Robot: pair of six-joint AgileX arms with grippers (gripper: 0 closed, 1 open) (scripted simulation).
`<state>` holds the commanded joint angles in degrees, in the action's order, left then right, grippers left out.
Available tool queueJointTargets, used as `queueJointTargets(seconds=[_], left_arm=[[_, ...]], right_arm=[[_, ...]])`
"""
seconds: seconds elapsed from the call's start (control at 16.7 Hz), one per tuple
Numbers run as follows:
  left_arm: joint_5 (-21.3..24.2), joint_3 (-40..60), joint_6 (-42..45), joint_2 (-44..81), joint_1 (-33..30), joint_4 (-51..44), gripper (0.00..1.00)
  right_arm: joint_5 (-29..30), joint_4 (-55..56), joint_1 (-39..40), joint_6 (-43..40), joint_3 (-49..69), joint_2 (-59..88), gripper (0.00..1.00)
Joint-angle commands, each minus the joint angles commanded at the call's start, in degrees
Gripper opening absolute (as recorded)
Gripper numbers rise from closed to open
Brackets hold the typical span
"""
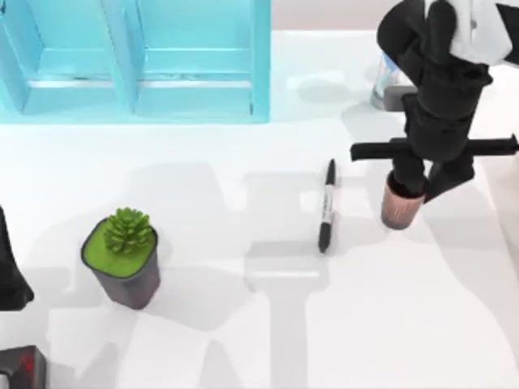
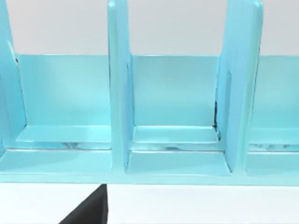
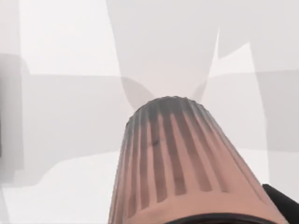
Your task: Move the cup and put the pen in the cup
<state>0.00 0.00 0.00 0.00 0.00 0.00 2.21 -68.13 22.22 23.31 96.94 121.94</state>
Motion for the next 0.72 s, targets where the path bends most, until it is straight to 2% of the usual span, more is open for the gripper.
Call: queueJointTargets(seconds=[0.72], left_arm=[[0.0,0.0,0.0,0.0,0.0,0.0,1.00]], right_arm=[[0.0,0.0,0.0,0.0,0.0,0.0,0.98]])
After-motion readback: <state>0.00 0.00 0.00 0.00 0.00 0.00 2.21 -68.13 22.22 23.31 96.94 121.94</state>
